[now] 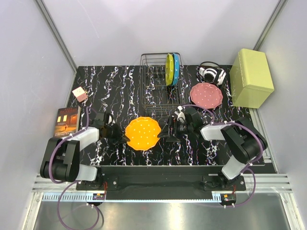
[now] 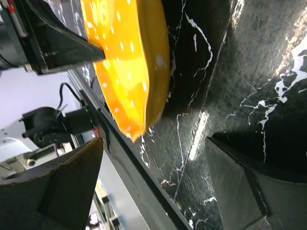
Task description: Load the plates into the dish rack
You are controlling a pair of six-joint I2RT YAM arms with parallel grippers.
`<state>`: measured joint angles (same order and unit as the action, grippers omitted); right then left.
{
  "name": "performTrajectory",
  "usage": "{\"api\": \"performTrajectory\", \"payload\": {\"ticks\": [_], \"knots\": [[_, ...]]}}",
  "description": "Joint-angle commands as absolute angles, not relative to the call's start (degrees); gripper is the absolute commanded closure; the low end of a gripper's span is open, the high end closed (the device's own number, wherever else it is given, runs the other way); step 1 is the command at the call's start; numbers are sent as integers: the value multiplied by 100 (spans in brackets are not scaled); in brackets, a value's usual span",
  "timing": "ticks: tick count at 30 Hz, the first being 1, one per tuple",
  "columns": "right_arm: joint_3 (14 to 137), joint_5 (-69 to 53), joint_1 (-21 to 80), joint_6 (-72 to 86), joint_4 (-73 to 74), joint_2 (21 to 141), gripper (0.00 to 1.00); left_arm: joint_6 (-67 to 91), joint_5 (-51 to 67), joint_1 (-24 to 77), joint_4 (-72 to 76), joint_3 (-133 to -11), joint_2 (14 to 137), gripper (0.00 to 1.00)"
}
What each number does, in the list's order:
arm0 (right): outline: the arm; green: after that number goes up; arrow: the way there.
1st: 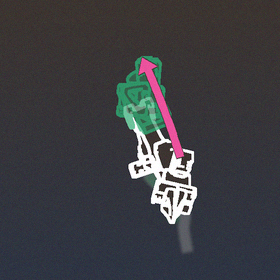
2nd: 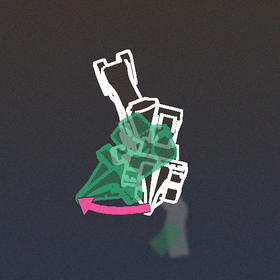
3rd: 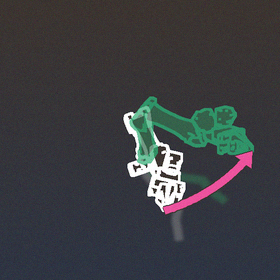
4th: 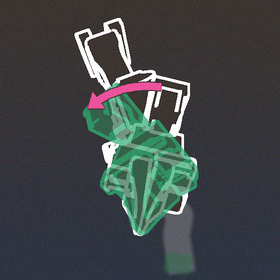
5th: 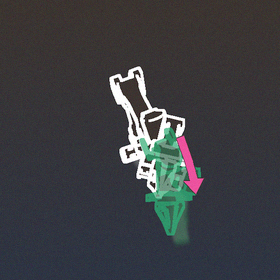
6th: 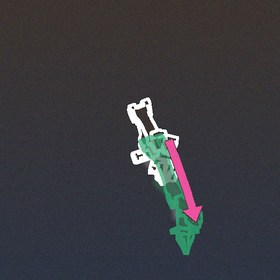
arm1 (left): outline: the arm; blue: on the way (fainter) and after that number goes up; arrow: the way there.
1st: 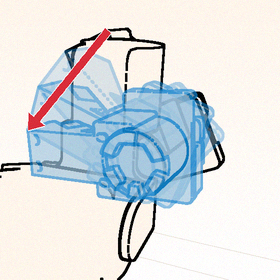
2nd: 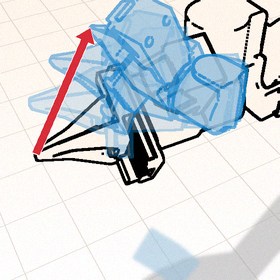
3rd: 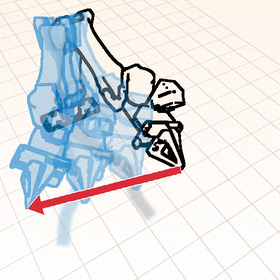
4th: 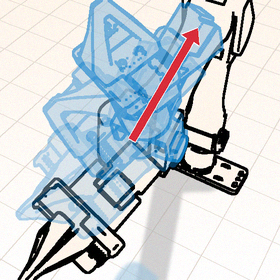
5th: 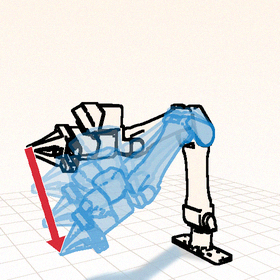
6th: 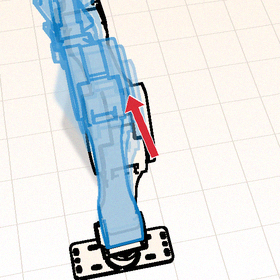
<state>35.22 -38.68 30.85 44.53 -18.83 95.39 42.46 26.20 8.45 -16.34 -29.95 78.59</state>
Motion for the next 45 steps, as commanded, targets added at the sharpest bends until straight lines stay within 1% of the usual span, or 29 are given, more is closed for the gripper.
{"api": "performTrajectory", "payload": {"ticks": [1, 6, 8, 10, 11, 17, 18, 19, 20, 21, 22, 23, 24, 25, 26, 27, 29, 30, 32, 33, 34, 35, 36, 37, 38, 39, 41, 44, 45], "knots": [[3253, -3349, 3190, 4964, -2854, 9738, 7, 3999, 2768, 1089, -1407, -2602, 8042, 100], [3226, -3401, 3261, 5212, -3409, 9932, 6, 3955, 3014, 1537, -1196, -2523, 8033, 100], [3234, -3480, 3331, 5203, -3506, 9862, 8, 3946, 3102, 1722, -1125, -2549, 8007, 100], [3243, -3516, 3383, 5168, -3586, 9791, 12, 4043, 3146, 1942, -1064, -2575, 7998, 100], [3252, -3533, 3410, 5142, -3603, 9730, 21, 4060, 3164, 1986, -1037, -2610, 8015, 100], [3322, -3858, 3445, 4826, -3341, 9511, 58, 4025, 3103, 2092, -1002, -2839, 8112, 100], [3348, -3980, 3445, 4669, -3122, 9458, 73, 4017, 3059, 2092, -1063, -2856, 8095, 100], [3366, -4016, 3445, 4589, -2990, 9379, 85, 4008, 2972, 2092, -1081, -2865, 8043, 100], [3401, -4025, 3445, 4501, -2823, 9213, 100, 3990, 2901, 2092, -1133, -2900, 7998, 97], [3436, -3930, 3454, 4343, -2291, 9098, 100, 3990, 2787, 2092, -1290, -2926, 7955, 90], [3558, -3877, 3445, 4229, -2007, 8975, 100, 3955, 2569, 2092, -1362, -2953, 7867, 73], [3664, -3876, 3445, 4097, -1699, 8747, 100, 3825, 2453, 2092, -1441, -3058, 7814, 64], [3987, -3867, 3445, 3669, -896, 8632, 100, 3693, 2330, 2083, -1668, -3137, 7735, 55], [4208, -3824, 3437, 3404, -435, 8396, 100, 3509, 2077, 2074, -1800, -3260, 7534, 40], [4436, -3771, 3445, 2897, -4, 8289, 100, 3080, 1961, 2031, -1950, -3565, 7410, 38], [4900, -3605, 3437, 2639, 940, 8149, 100, 2850, 1873, 1987, -2256, -3751, 7279, 36], [5377, -3455, 3437, 1912, 1605, 7771, 100, 2228, 1531, 1742, -2600, -4442, 6901, 34], [5805, -3297, 3437, 1707, 2078, 7674, 100, 2050, 1338, 1662, -2828, -4682, 6769, 33], [6264, -3165, 3437, 1207, 2389, 7497, 100, 1576, 767, 1460, -2900, -5252, 6312, 26], [6771, -2973, 3437, 1117, 2608, 7497, 100, 1425, 495, 1442, -2892, -5395, 6180, 22], [7046, -2858, 3428, 1064, 2680, 7549, 100, 1293, -178, 1433, -2874, -5510, 5961, 17], [7336, -2622, 3436, 968, 2750, 7619, 100, 1092, -480, 1433, -2726, -5641, 5872, 12], [7904, -2445, 3445, 958, 2751, 7698, 100, 1003, -710, 1433, -2629, -5660, 5801, 11], [8189, -2235, 3445, 958, 2734, 7925, 100, 889, -1051, 1424, -2550, -5660, 5705, 11], [8809, -1884, 3445, 993, 2716, 8084, 100, 888, -1203, 1433, -2410, -5660, 5669, 11], [9129, -1742, 3445, 984, 2716, 8260, 100, 896, -1369, 1415, -2356, -5660, 5634, 11], [9761, -1382, 3454, 915, 2681, 8840, 100, 1045, -1354, 1345, -2285, -5651, 5616, 11], [11218, -1222, 3454, 730, 2576, 9605, 100, 1326, -1248, 1240, -2303, -5625, 5572, 11], [11511, -1187, 3454, 695, 2566, 9981, 100, 1353, -1222, 1231, -2285, -5616, 5537, 10]]}}
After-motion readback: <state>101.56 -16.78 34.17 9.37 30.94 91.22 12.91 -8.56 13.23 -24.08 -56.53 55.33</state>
